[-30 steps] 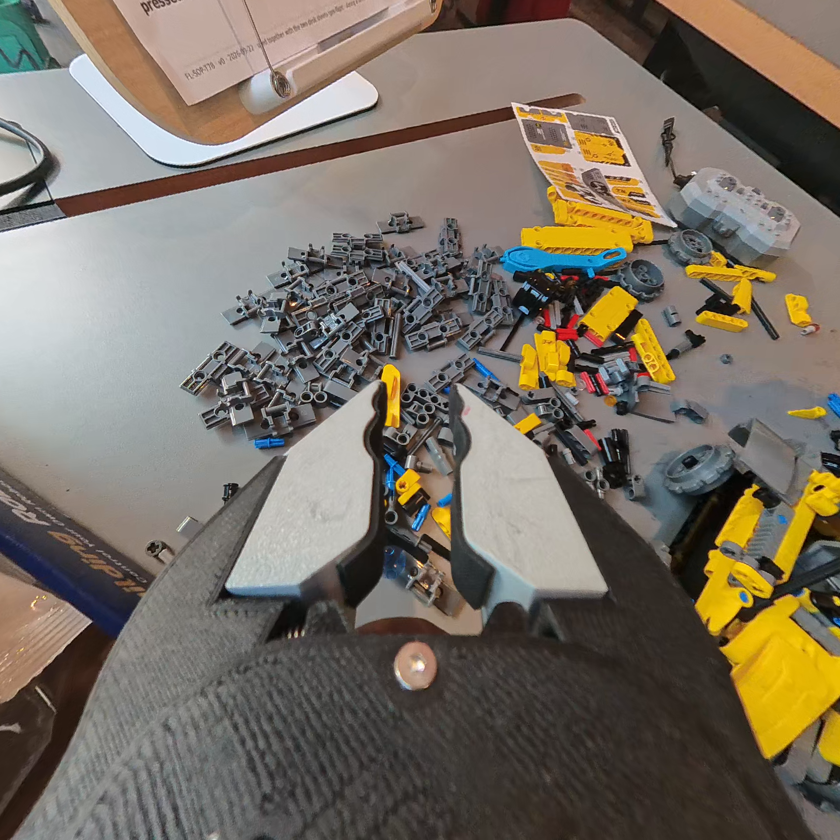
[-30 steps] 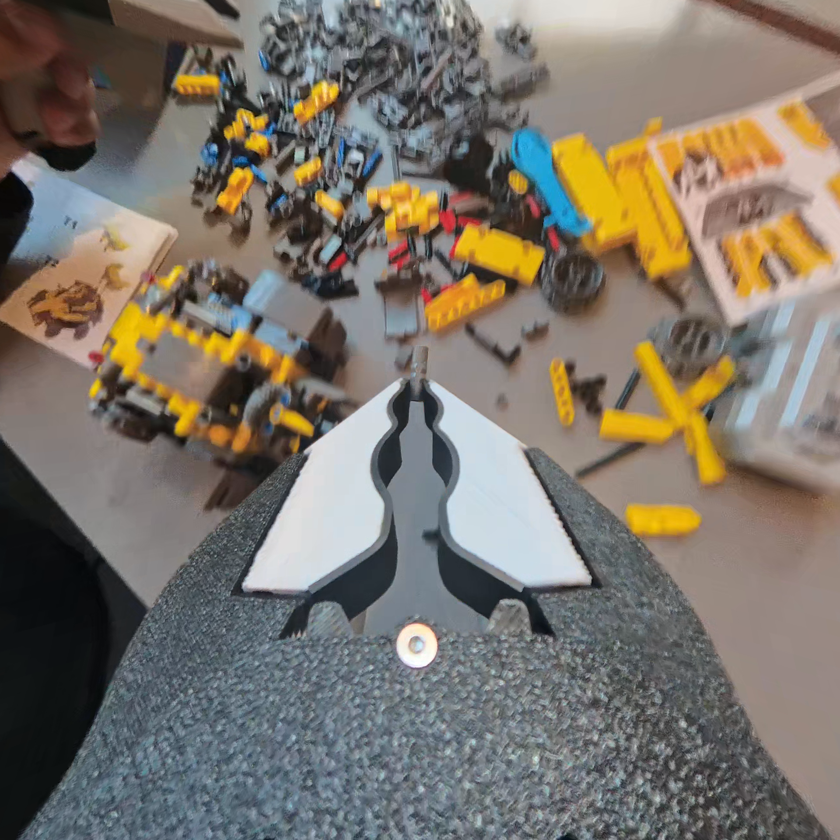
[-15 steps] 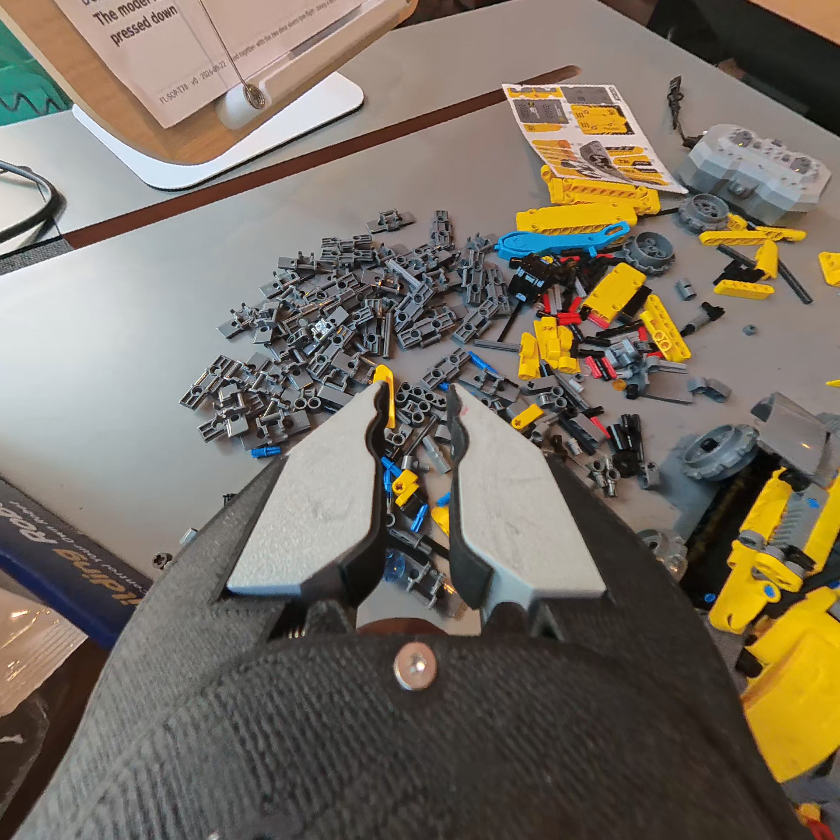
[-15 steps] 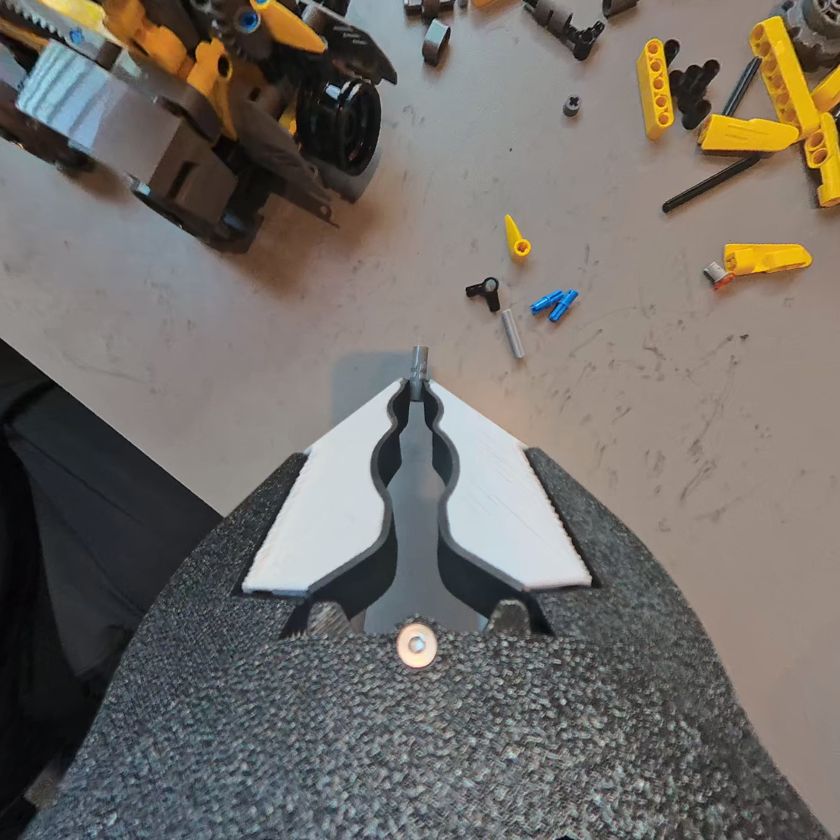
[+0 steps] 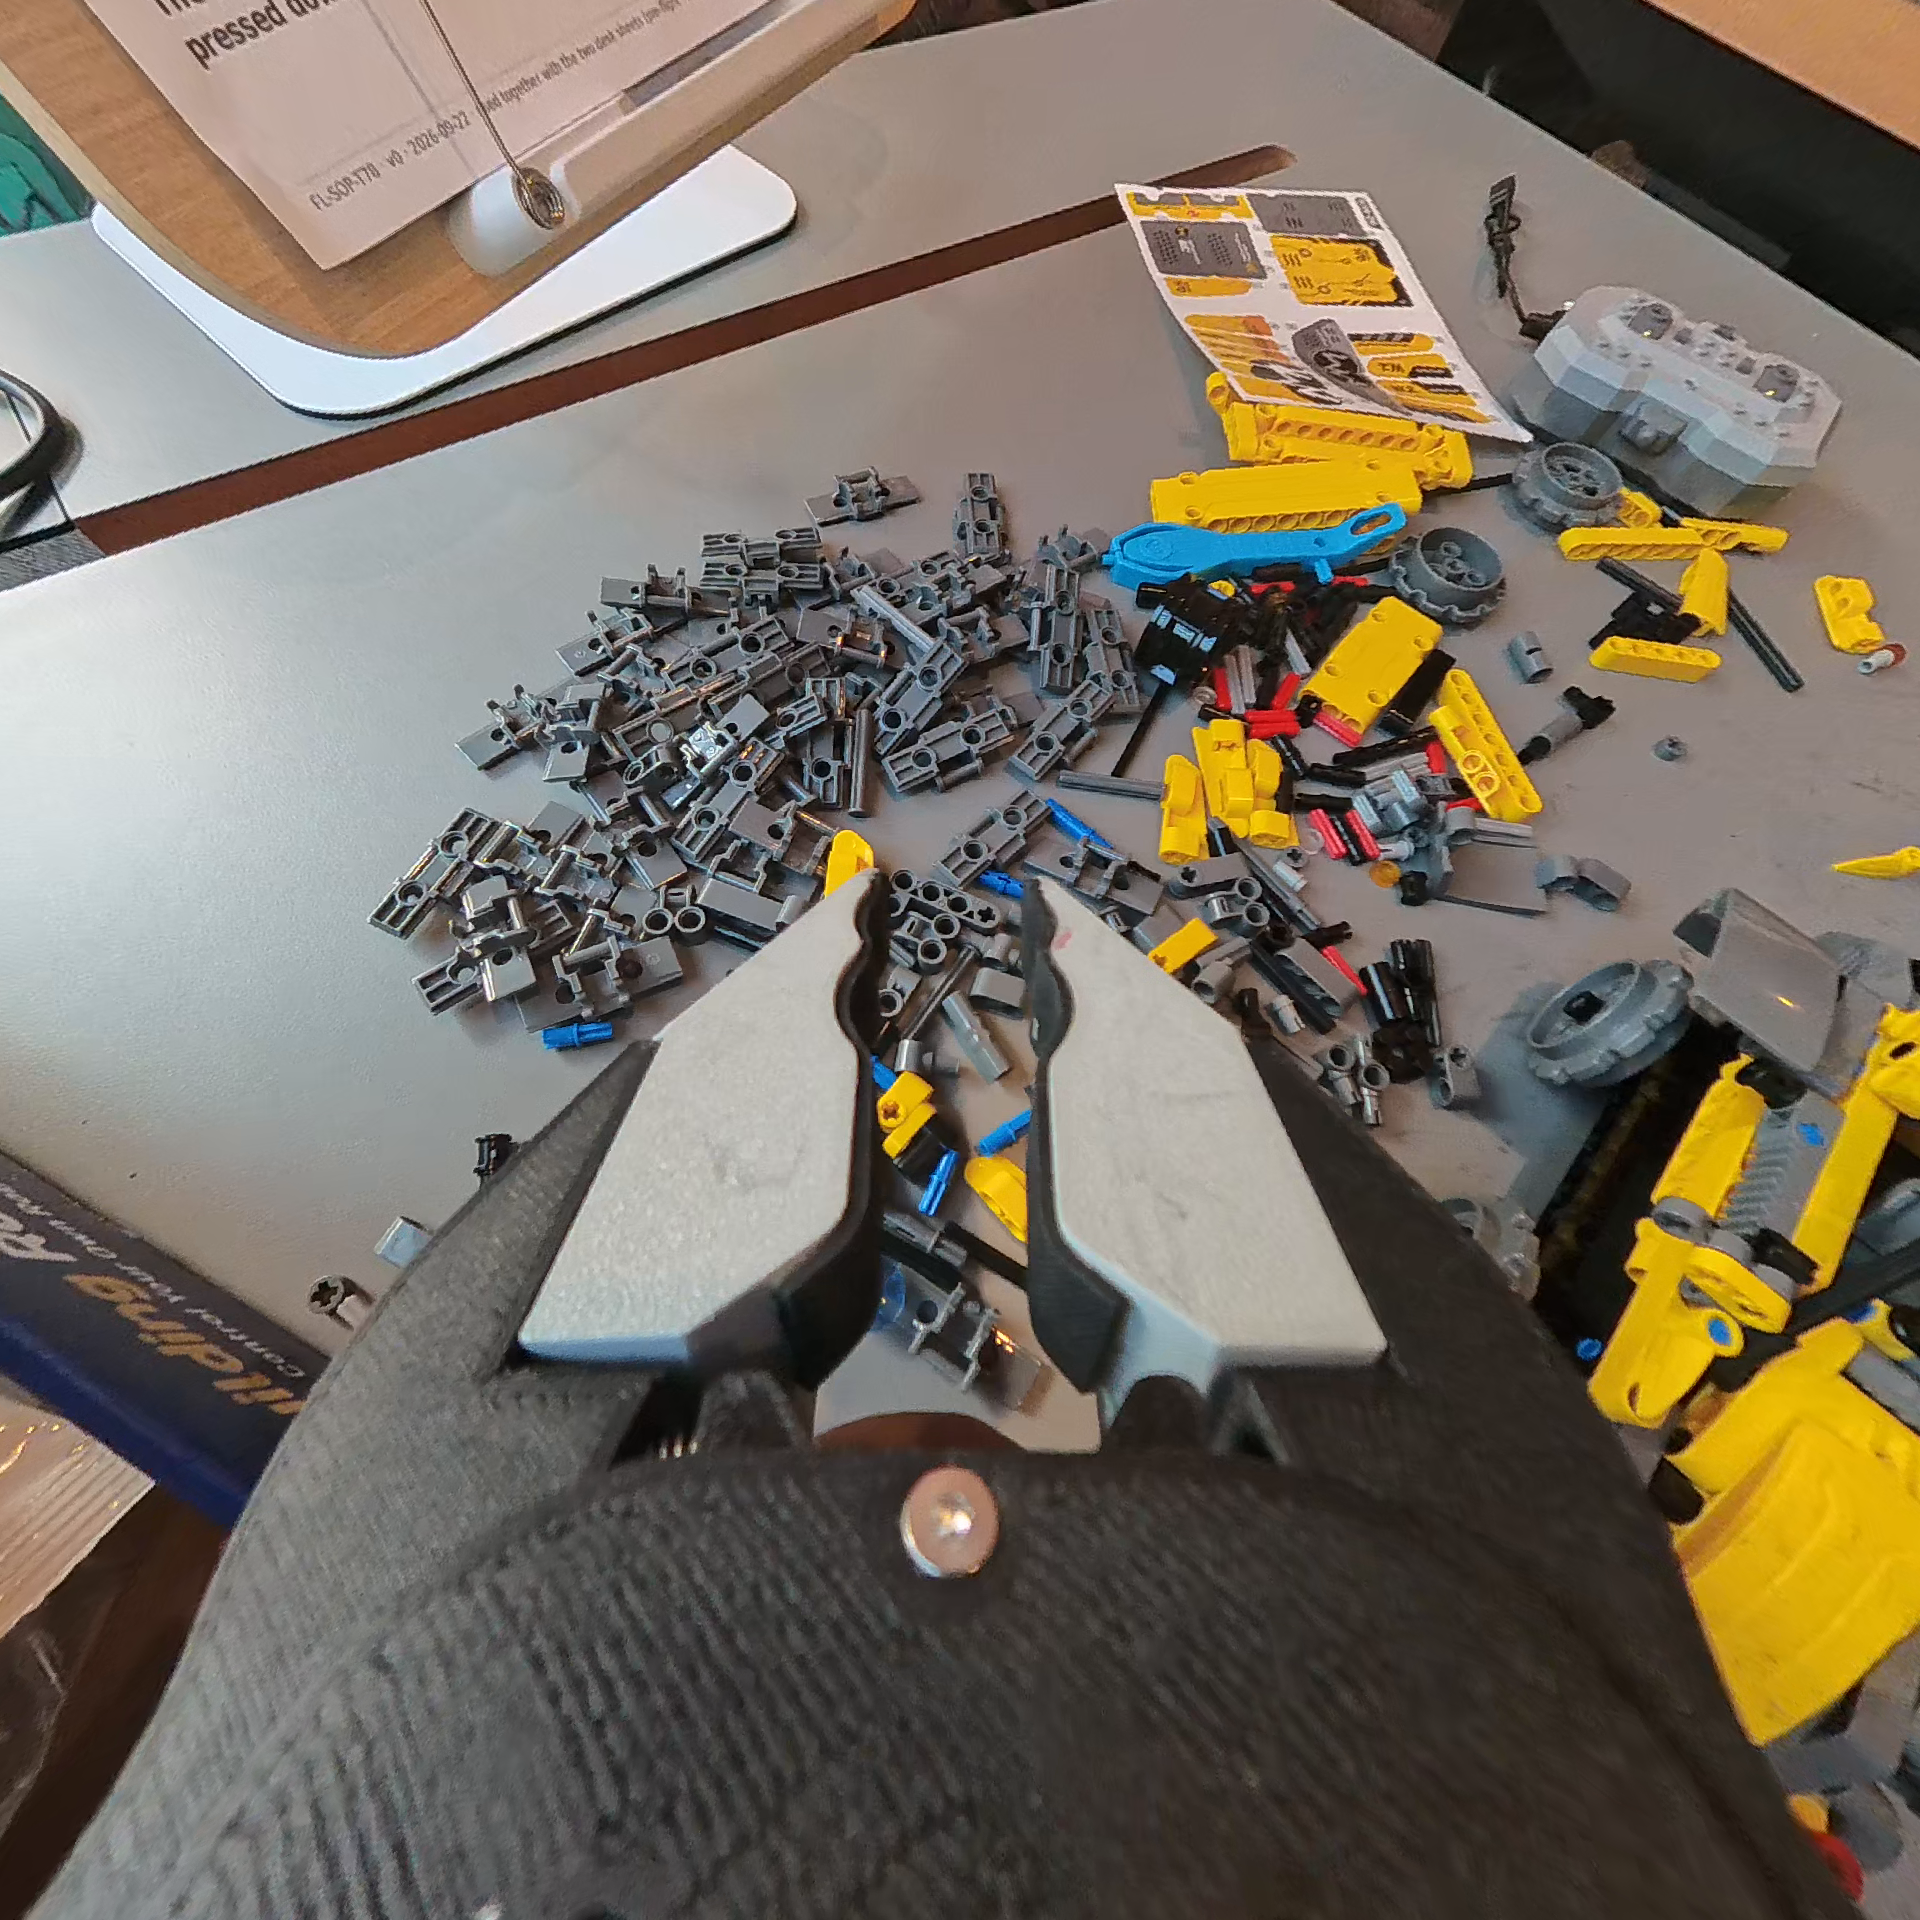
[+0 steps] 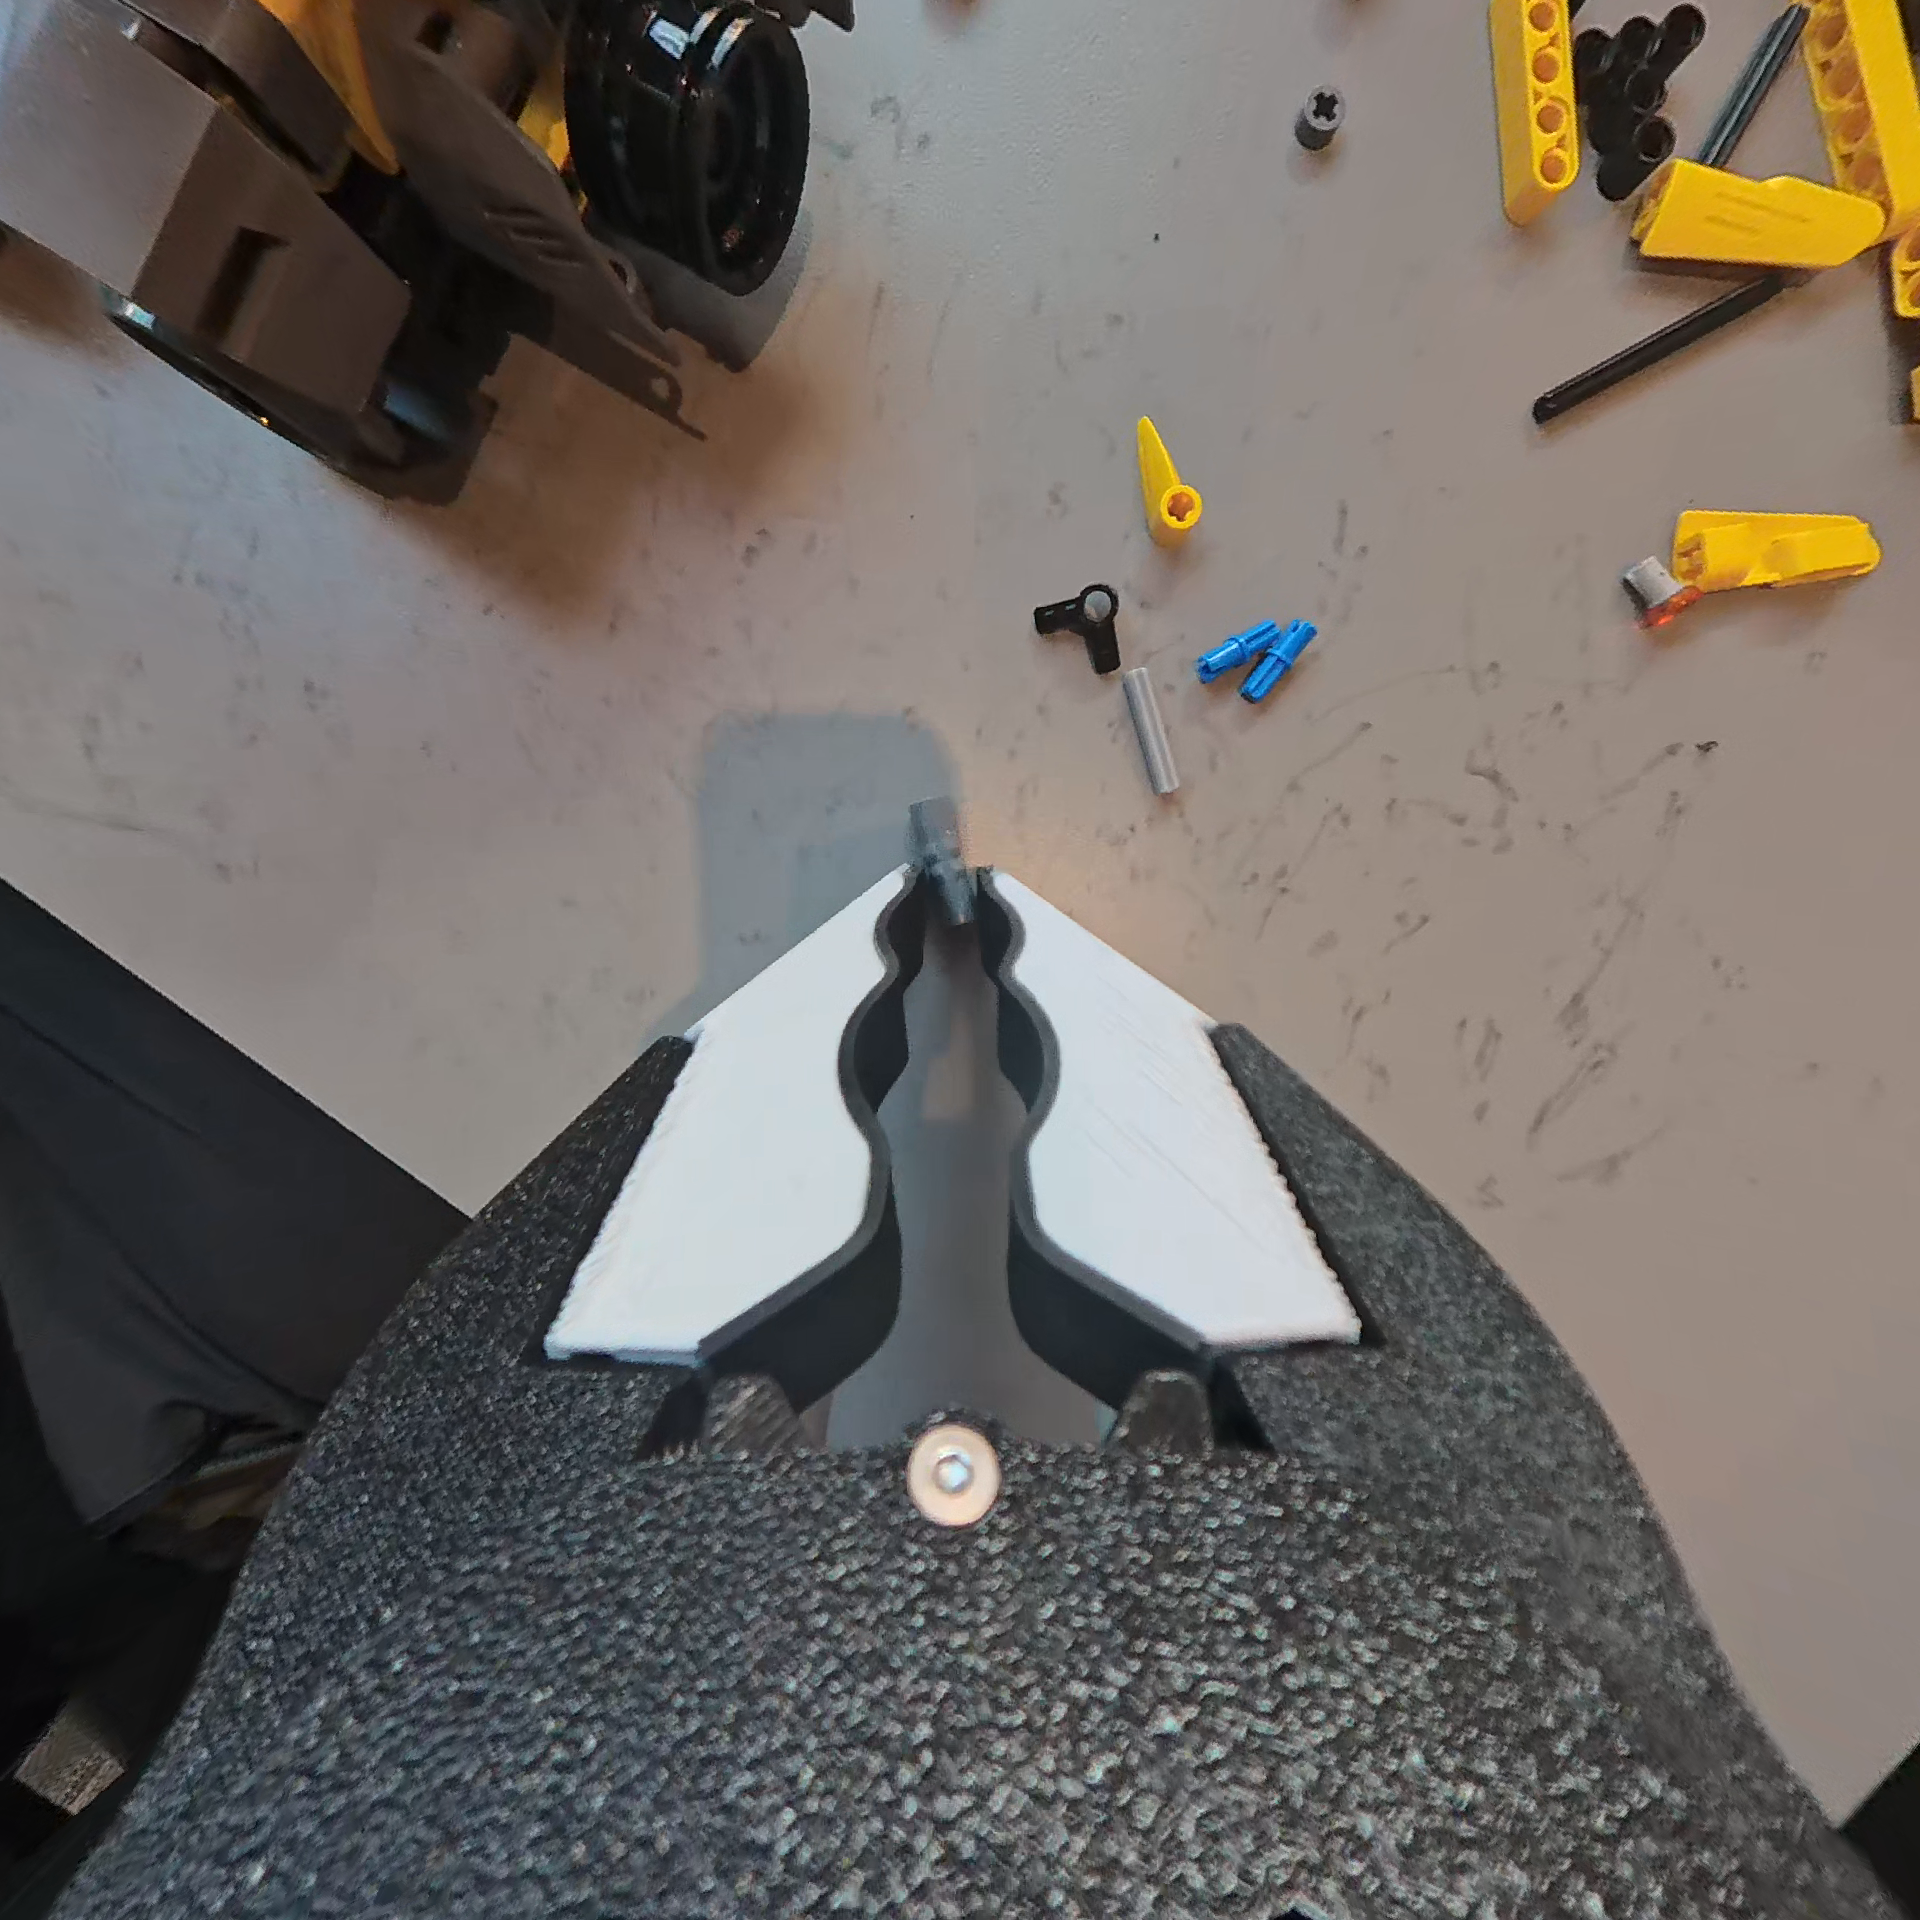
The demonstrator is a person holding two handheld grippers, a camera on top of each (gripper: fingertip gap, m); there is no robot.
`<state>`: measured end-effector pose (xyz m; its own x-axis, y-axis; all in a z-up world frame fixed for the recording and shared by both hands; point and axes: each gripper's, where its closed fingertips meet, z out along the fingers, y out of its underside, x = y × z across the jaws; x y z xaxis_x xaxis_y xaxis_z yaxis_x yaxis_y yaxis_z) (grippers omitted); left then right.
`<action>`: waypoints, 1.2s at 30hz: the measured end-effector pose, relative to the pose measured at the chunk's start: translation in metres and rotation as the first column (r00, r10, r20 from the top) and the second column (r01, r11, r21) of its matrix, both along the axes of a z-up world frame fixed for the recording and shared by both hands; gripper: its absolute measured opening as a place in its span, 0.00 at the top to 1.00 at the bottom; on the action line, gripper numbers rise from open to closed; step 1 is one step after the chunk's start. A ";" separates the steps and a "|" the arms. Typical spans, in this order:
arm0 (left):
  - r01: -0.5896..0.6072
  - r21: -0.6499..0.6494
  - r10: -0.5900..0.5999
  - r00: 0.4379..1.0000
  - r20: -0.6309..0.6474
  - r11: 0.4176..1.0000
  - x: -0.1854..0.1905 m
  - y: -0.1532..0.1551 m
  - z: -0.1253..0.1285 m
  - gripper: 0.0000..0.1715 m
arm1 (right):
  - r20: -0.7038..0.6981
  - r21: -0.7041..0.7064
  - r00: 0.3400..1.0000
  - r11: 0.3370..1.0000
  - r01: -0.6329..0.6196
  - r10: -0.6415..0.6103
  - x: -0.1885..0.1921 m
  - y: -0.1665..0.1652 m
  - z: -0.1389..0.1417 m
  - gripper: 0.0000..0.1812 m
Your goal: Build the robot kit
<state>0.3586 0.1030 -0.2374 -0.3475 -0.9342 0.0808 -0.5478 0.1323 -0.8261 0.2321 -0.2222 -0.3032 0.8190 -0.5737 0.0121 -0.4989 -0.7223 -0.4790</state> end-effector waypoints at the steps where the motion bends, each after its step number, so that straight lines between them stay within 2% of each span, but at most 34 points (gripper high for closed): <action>1: 0.000 0.001 0.000 1.000 -0.001 1.000 0.000 0.000 0.000 0.88 | 0.002 0.007 1.000 1.000 0.005 -0.005 0.000 0.000 0.000 0.96; 13: 0.000 -0.004 0.000 1.000 0.002 1.000 0.000 0.000 0.000 0.88 | 0.057 0.135 0.994 0.987 0.088 -0.097 -0.006 -0.011 0.010 0.90; 17: -0.010 -0.020 0.010 1.000 0.016 1.000 0.001 0.001 0.004 0.91 | 0.056 0.189 0.979 0.965 0.180 -0.194 -0.004 -0.024 0.016 0.79; 19: -0.008 -0.021 0.008 1.000 0.010 1.000 0.001 0.000 0.002 0.90 | 0.047 0.225 0.978 0.956 0.188 -0.203 -0.005 -0.026 0.017 0.77; 22: -0.006 -0.009 0.006 1.000 0.003 1.000 0.001 0.000 0.000 0.90 | 0.038 0.244 0.985 0.958 0.152 -0.166 -0.010 -0.021 0.017 0.78; 27: -0.006 -0.003 0.006 1.000 0.011 1.000 0.001 -0.001 0.001 0.90 | 0.037 0.158 0.996 0.985 0.075 -0.082 -0.008 -0.014 0.007 0.83; 30: -0.004 0.007 0.004 1.000 0.006 1.000 0.001 -0.002 -0.001 0.91 | 0.004 0.154 0.999 0.987 0.048 -0.049 -0.007 -0.007 0.004 0.85; 33: -0.001 0.003 0.000 1.000 0.008 1.000 0.000 -0.003 0.000 0.91 | -0.008 0.109 1.000 0.994 0.005 -0.005 -0.007 -0.004 -0.001 0.96; 36: 0.001 0.000 -0.001 1.000 0.007 1.000 0.000 -0.003 0.000 0.91 | -0.019 0.081 1.000 0.997 -0.008 0.009 -0.005 -0.005 0.000 0.98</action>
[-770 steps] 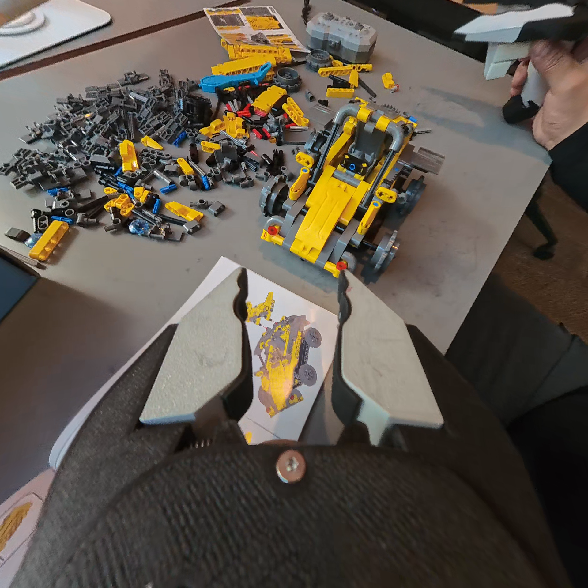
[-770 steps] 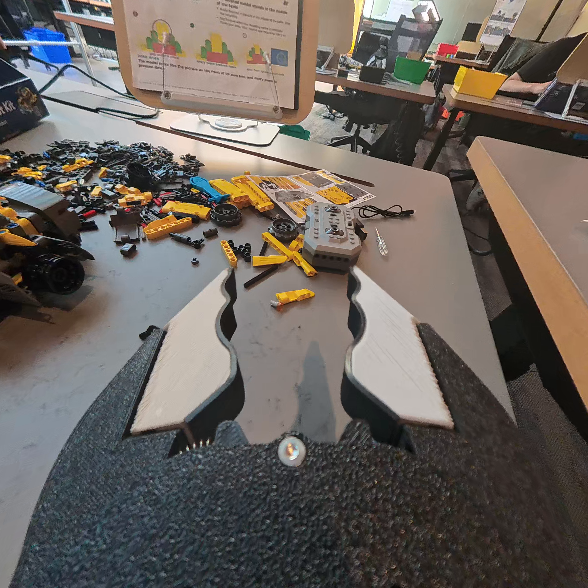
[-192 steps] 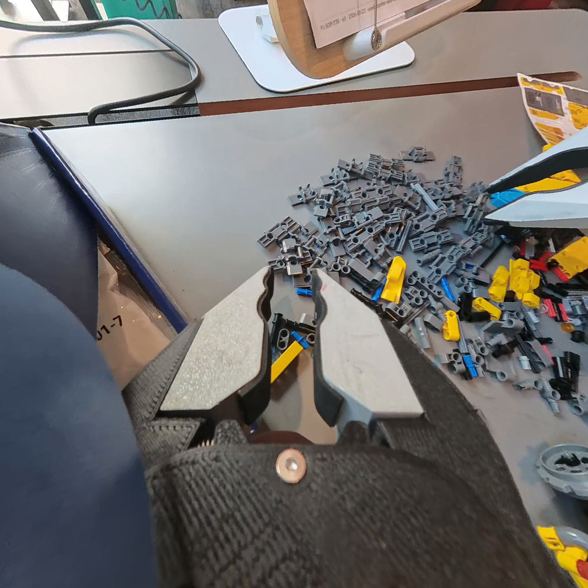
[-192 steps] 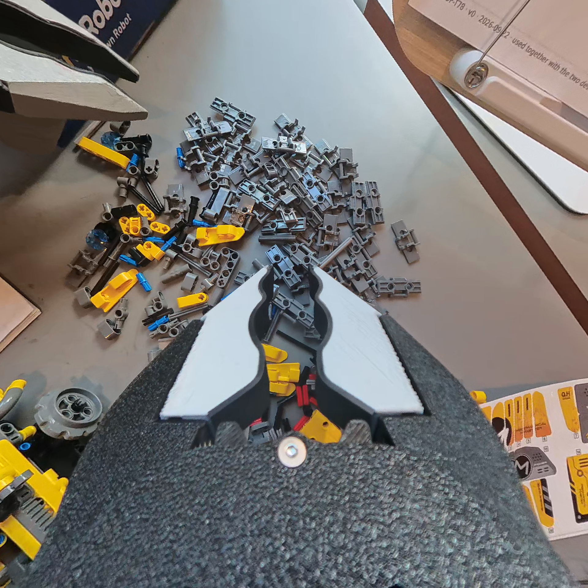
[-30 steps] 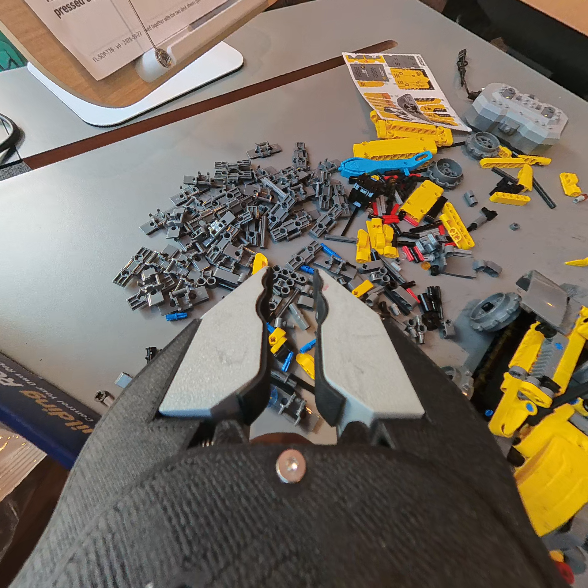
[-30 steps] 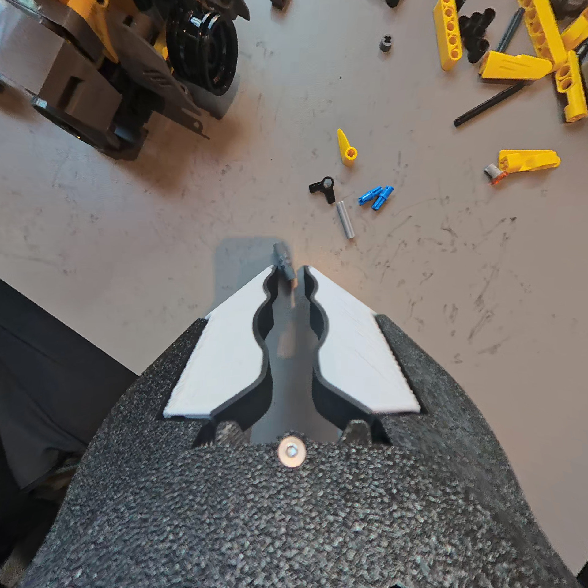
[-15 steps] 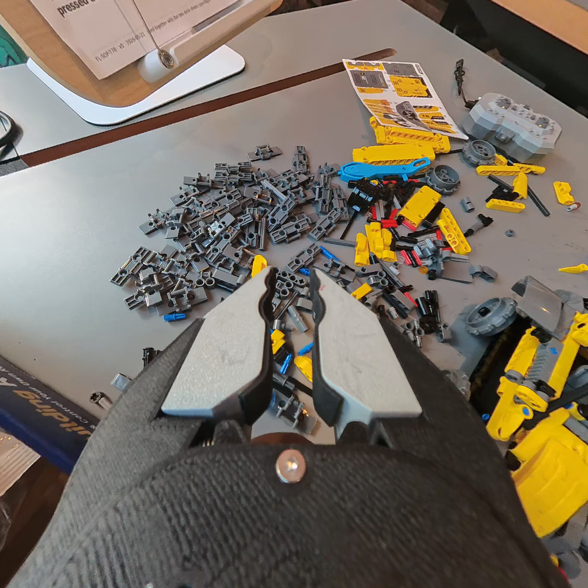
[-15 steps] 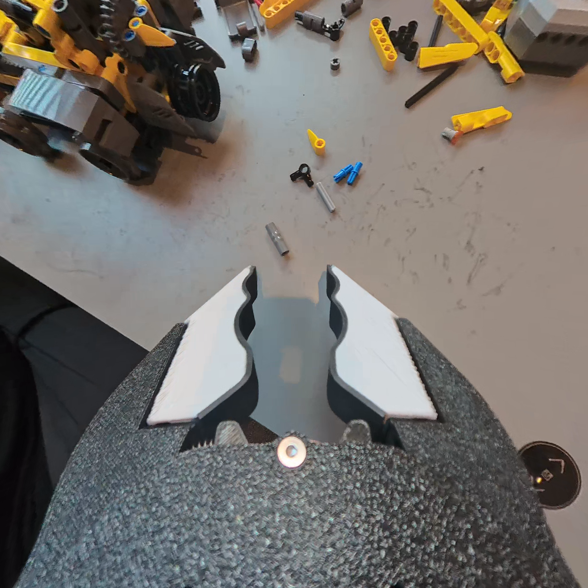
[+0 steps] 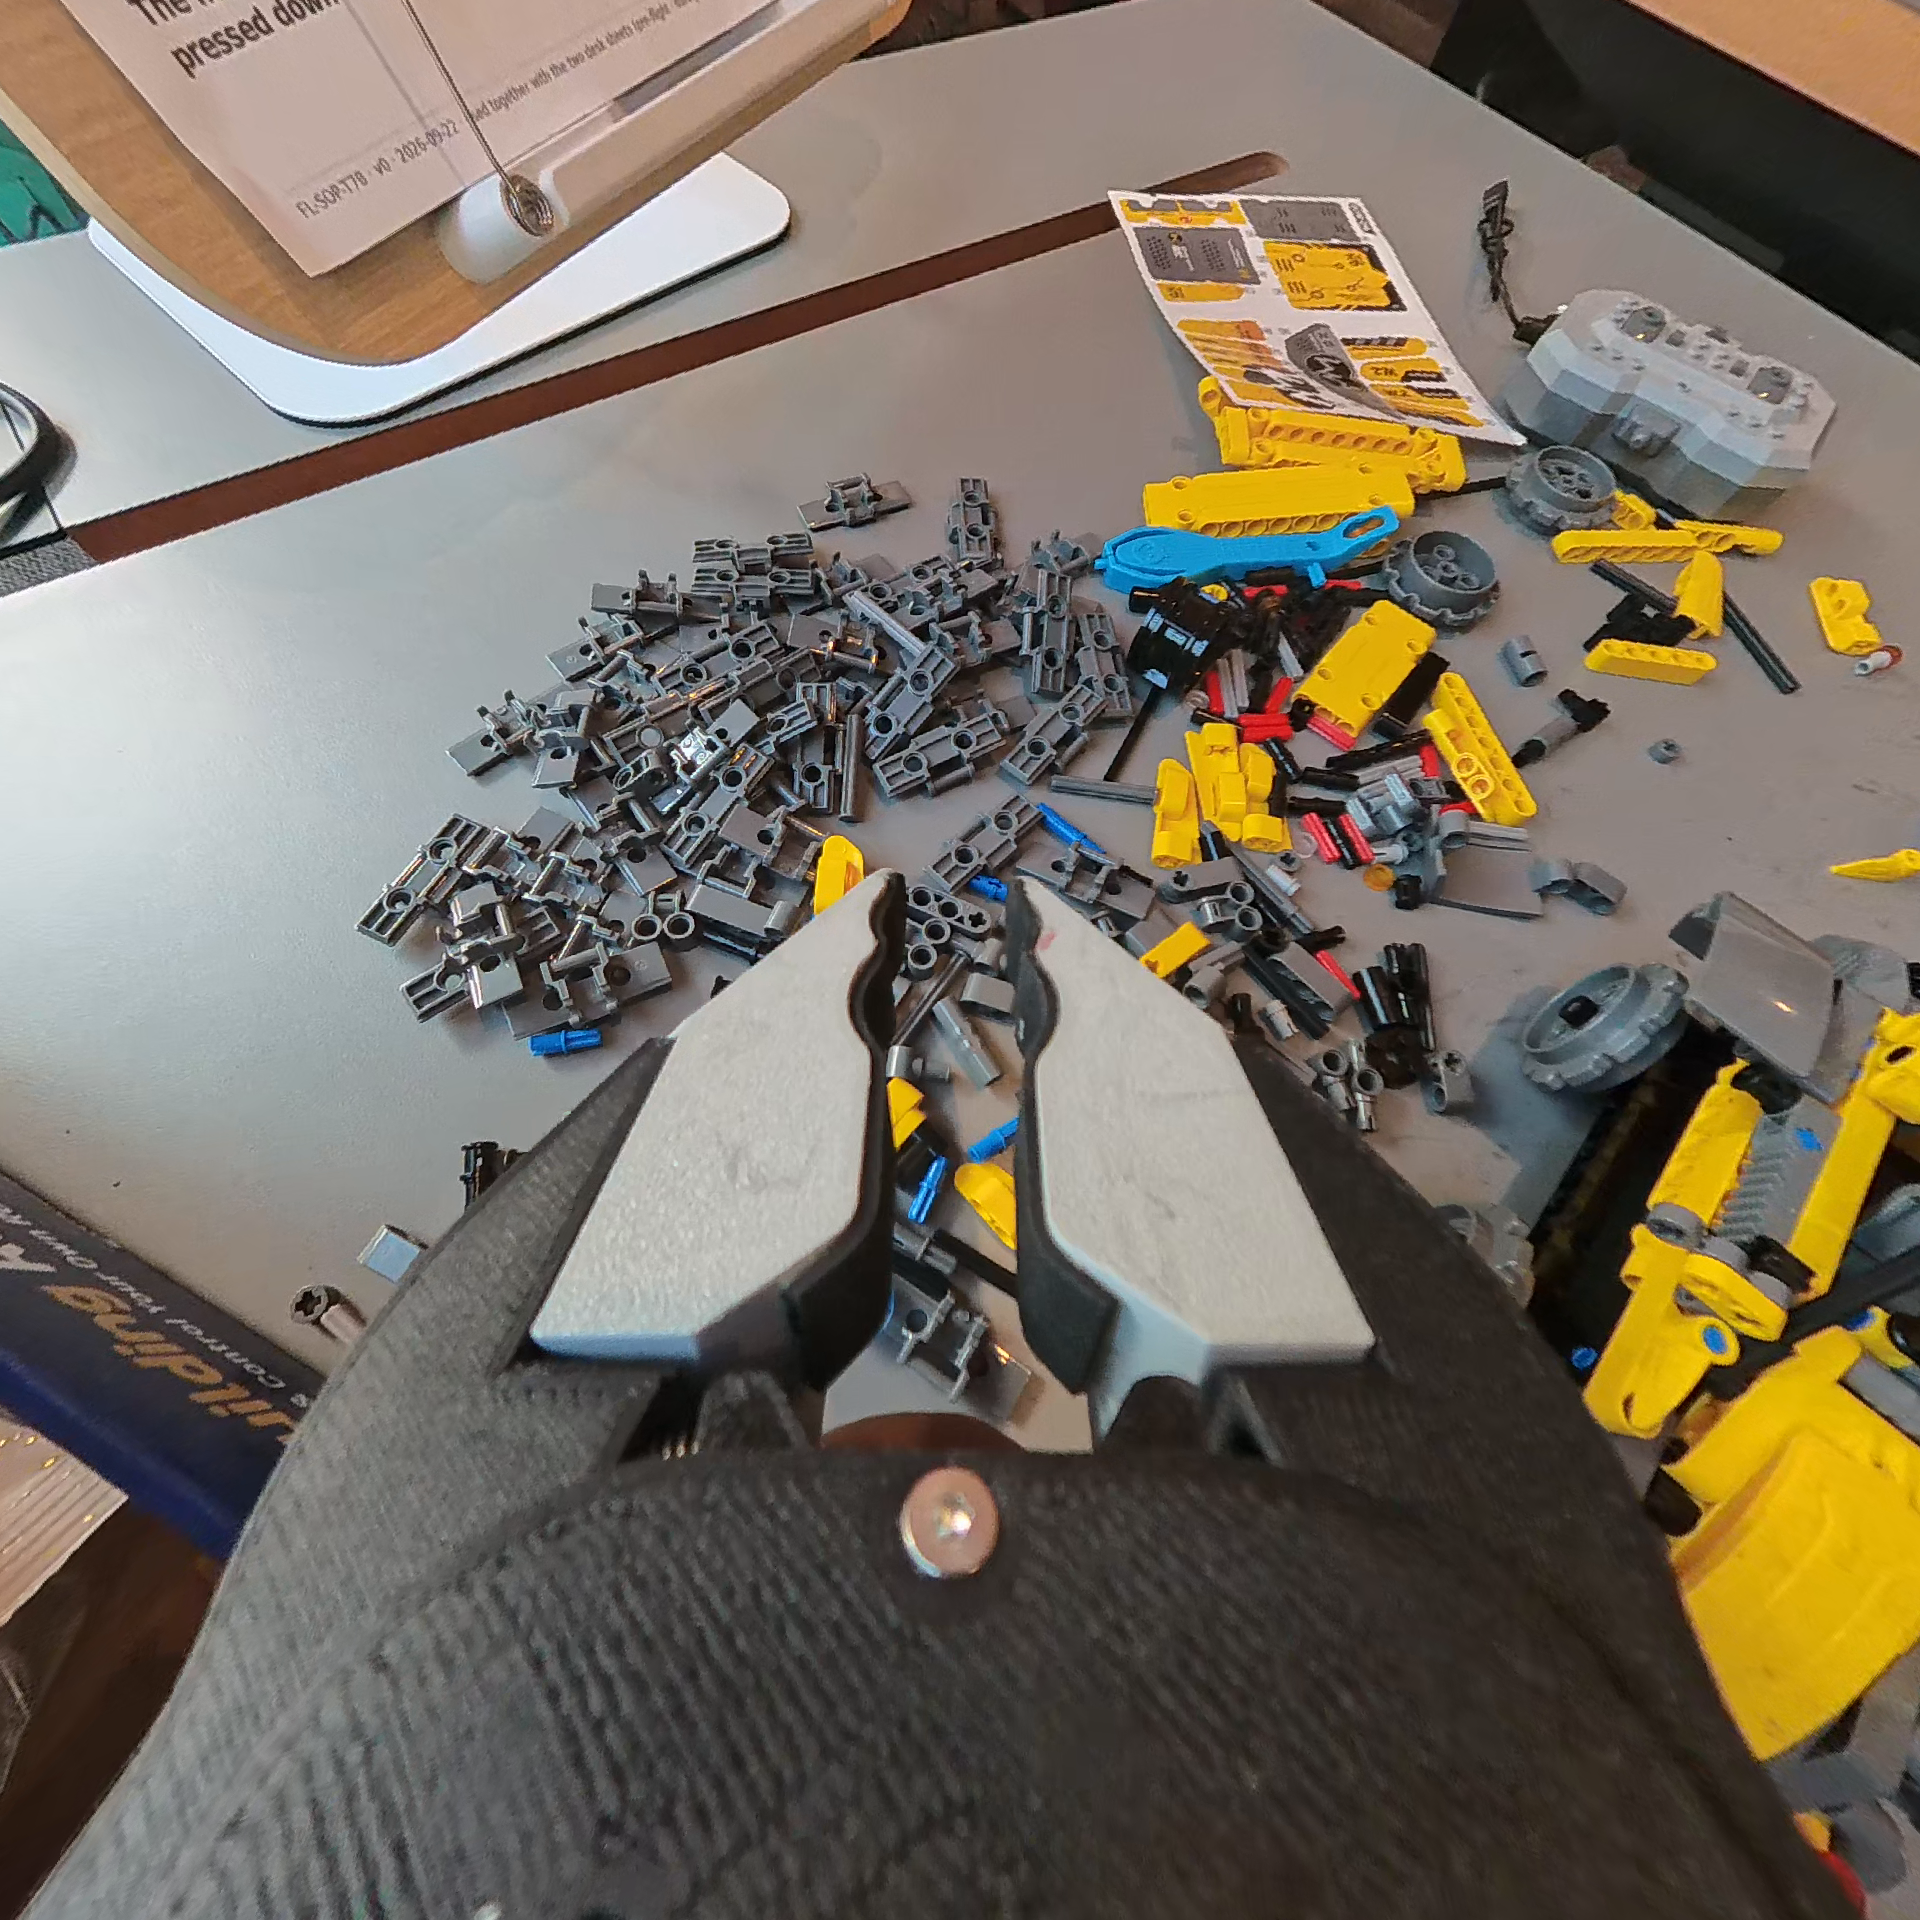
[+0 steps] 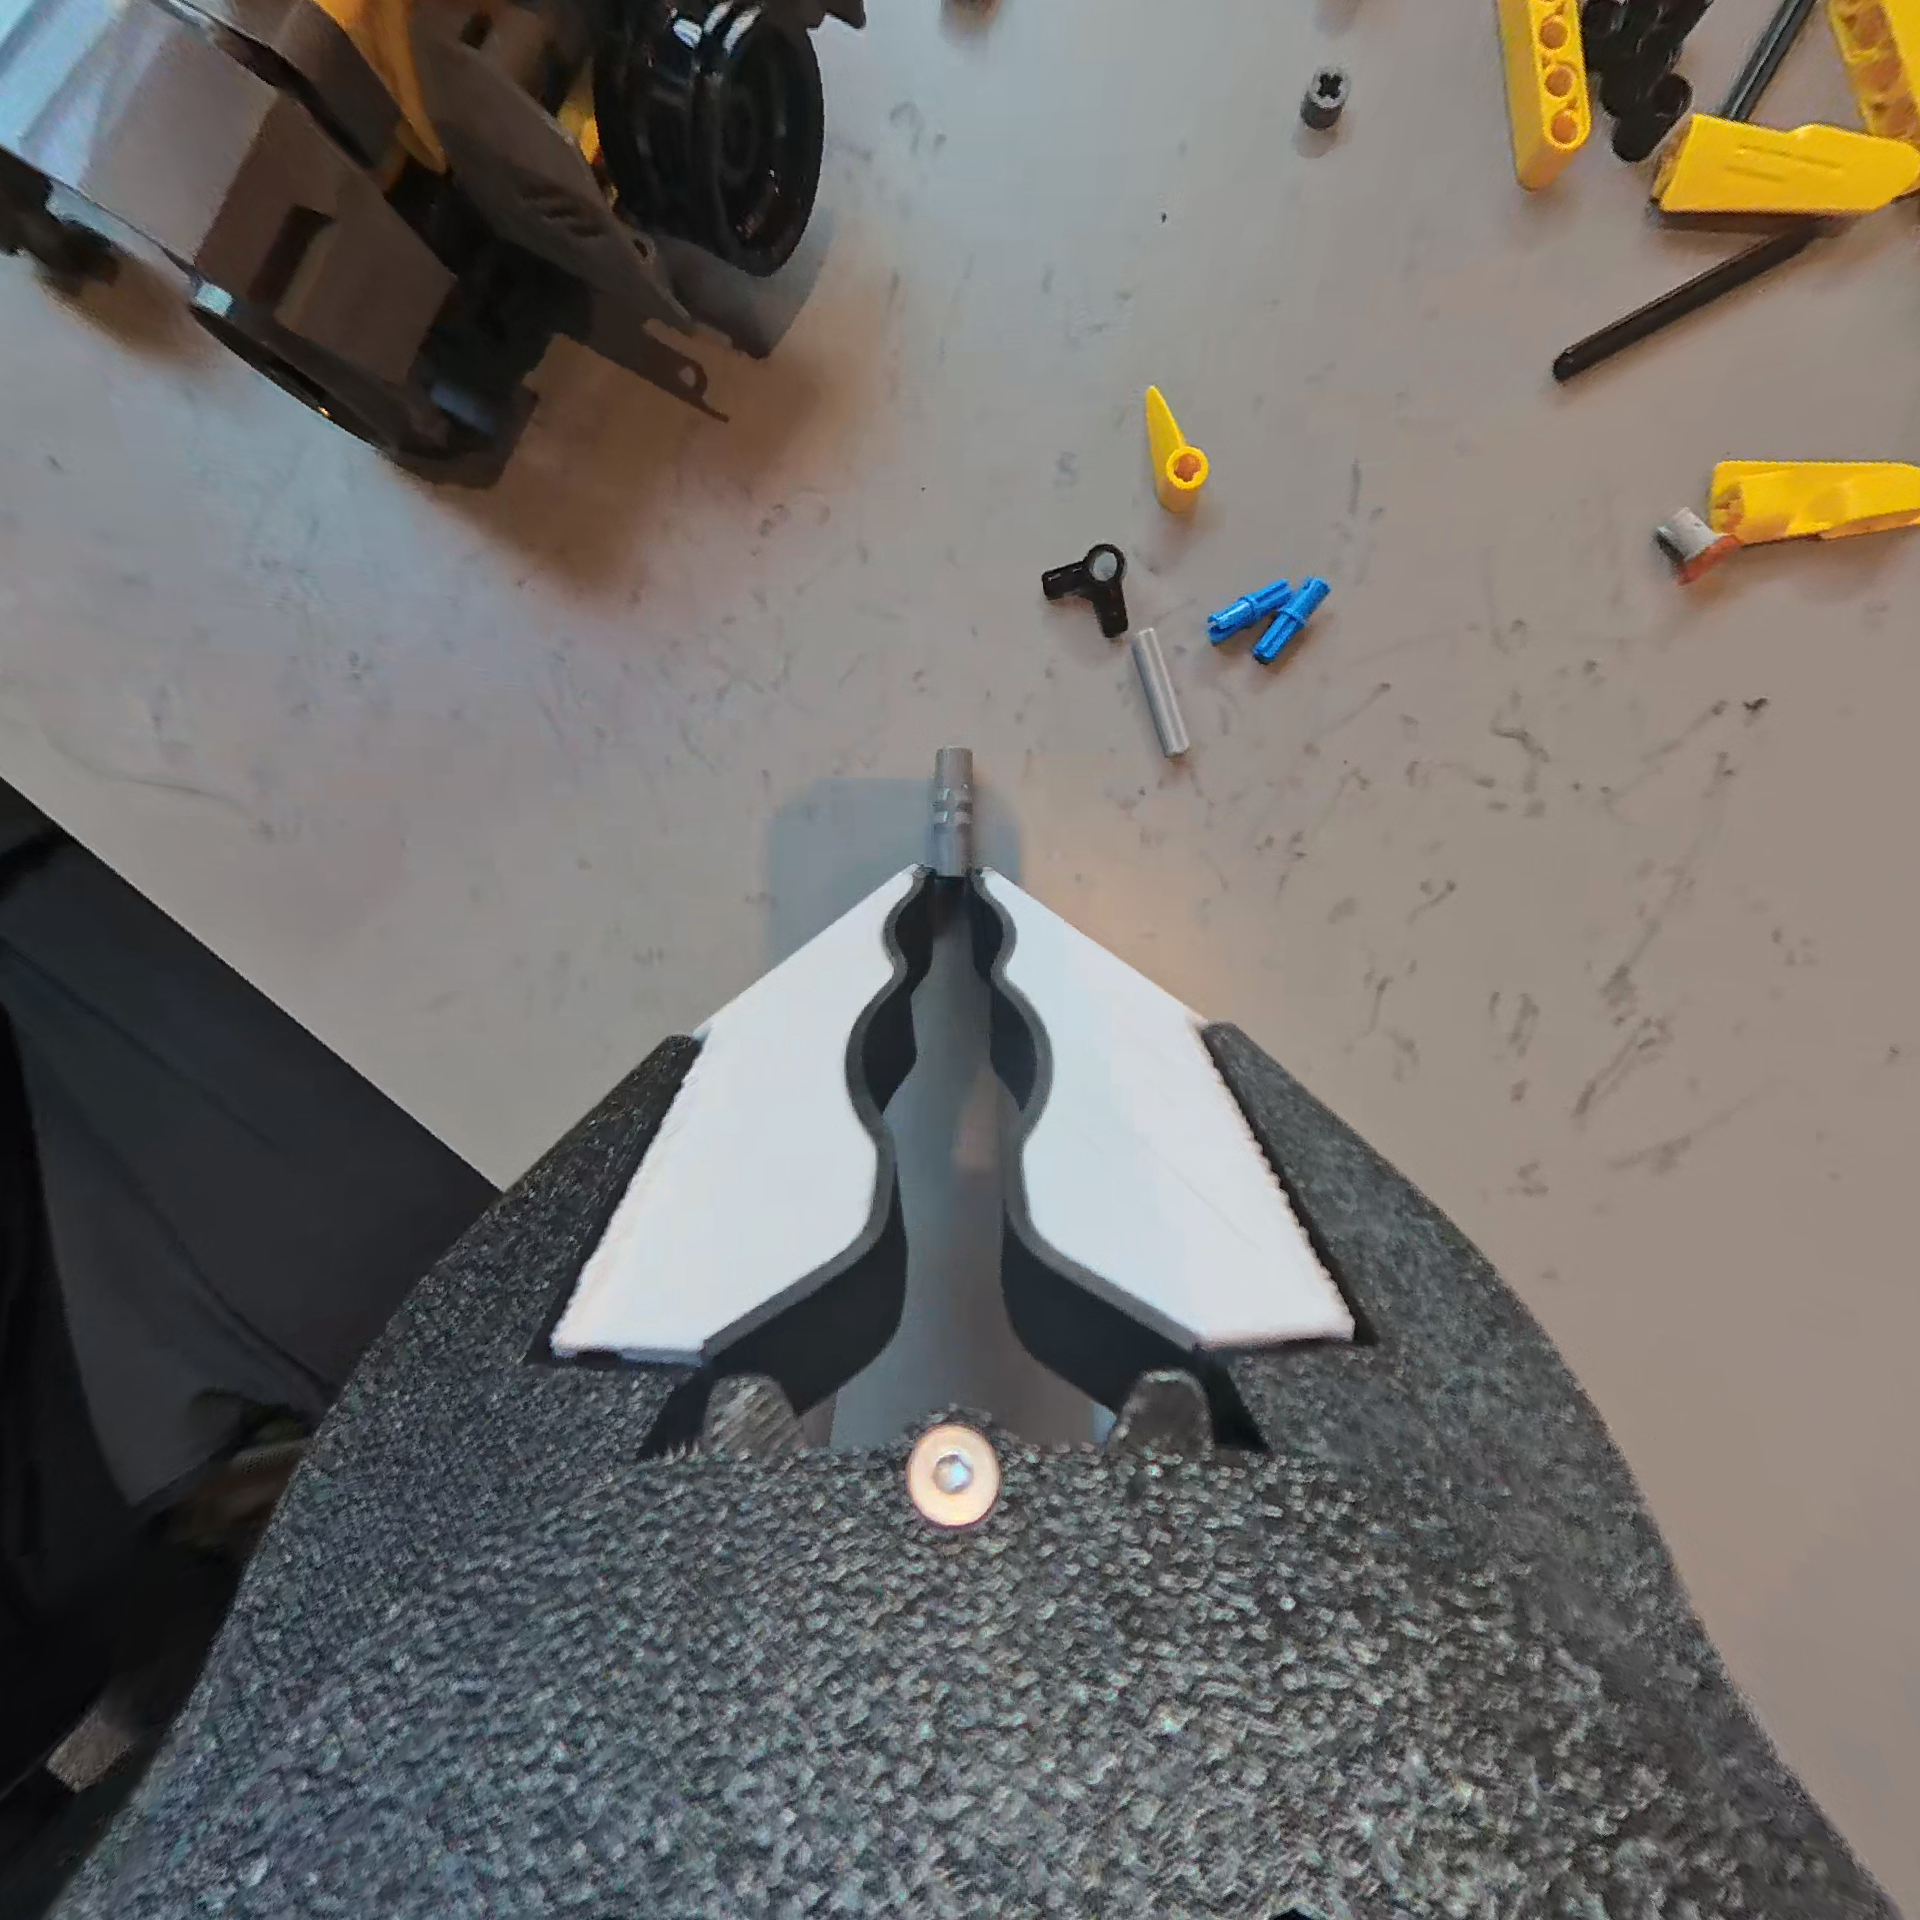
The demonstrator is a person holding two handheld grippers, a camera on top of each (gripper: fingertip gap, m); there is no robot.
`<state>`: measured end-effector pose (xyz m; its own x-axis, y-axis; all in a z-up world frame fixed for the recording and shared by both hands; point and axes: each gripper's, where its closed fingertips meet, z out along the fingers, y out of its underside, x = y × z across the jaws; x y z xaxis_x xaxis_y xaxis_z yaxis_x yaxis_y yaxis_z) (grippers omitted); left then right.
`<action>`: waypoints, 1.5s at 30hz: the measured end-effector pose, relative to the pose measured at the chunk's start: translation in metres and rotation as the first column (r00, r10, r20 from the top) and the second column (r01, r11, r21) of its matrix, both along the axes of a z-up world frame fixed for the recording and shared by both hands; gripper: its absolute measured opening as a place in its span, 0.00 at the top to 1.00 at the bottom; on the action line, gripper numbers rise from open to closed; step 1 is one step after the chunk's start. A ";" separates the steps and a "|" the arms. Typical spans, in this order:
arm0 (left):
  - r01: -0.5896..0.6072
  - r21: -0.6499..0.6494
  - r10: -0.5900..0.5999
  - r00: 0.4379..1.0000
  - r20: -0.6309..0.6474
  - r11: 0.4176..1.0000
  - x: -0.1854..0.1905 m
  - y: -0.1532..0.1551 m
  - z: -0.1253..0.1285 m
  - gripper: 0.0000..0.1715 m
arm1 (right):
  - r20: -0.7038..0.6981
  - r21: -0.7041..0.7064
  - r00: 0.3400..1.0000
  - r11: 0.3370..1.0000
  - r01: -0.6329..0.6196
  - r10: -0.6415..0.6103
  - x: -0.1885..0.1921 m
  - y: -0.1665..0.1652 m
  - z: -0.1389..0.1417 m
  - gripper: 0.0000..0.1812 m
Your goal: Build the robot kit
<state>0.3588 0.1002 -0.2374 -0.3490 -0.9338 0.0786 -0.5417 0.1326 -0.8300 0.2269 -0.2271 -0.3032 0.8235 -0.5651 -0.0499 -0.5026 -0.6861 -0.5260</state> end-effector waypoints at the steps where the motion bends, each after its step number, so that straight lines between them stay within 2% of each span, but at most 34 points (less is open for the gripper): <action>1: 0.000 -0.003 0.000 1.000 -0.001 1.000 0.000 0.000 0.000 0.91 | 0.000 -0.018 1.000 1.000 -0.007 0.007 0.000 -0.003 0.000 0.98; 8: 0.012 -0.013 -0.012 1.000 0.001 1.000 -0.001 -0.003 0.002 0.91 | 0.018 -0.082 1.000 0.996 -0.019 0.021 0.006 -0.015 0.003 0.95; 13: 0.012 -0.016 -0.012 1.000 0.001 1.000 -0.002 -0.003 0.003 0.91 | 0.041 -0.055 0.999 0.998 -0.008 0.010 0.007 -0.012 0.006 0.93; 16: 0.012 -0.015 -0.012 1.000 0.003 1.000 -0.001 -0.003 0.003 0.90 | 0.122 0.032 0.991 0.999 0.044 -0.048 0.016 -0.008 0.016 0.90; 18: 0.014 -0.007 -0.014 1.000 -0.002 1.000 -0.002 -0.004 0.001 0.90 | 0.243 0.118 0.958 0.985 0.128 -0.154 0.034 -0.012 0.033 0.81; 22: 0.021 0.012 -0.021 1.000 0.005 1.000 -0.002 -0.006 0.000 0.90 | 0.309 0.251 0.920 0.953 0.167 -0.242 0.047 -0.015 0.061 0.74; 25: 0.035 0.016 -0.035 0.999 0.003 0.999 -0.003 -0.008 0.000 0.86 | 0.331 0.259 0.911 0.952 0.163 -0.246 0.048 -0.015 0.066 0.74; 28: 0.072 0.004 -0.072 0.997 0.029 0.997 -0.006 -0.012 0.005 0.83 | 0.353 0.345 0.889 0.924 0.164 -0.290 0.052 -0.008 0.073 0.76; 32: 0.090 0.007 -0.090 0.996 0.026 0.996 -0.007 -0.013 0.003 0.81 | 0.352 0.407 0.884 0.901 0.153 -0.309 0.052 0.002 0.075 0.74; 37: 0.101 0.020 -0.102 0.995 0.024 0.995 -0.008 -0.015 0.001 0.80 | 0.376 0.352 0.894 0.930 0.107 -0.245 0.043 0.010 0.070 0.71; 40: 0.110 0.030 -0.111 0.993 0.034 0.993 -0.008 -0.017 0.003 0.79 | 0.334 0.274 0.929 0.960 0.065 -0.158 0.029 0.018 0.055 0.79; 45: 0.117 0.043 -0.119 0.992 0.036 0.992 -0.009 -0.019 0.003 0.79 | 0.264 0.215 0.963 0.976 -0.013 -0.045 0.005 0.028 0.044 0.82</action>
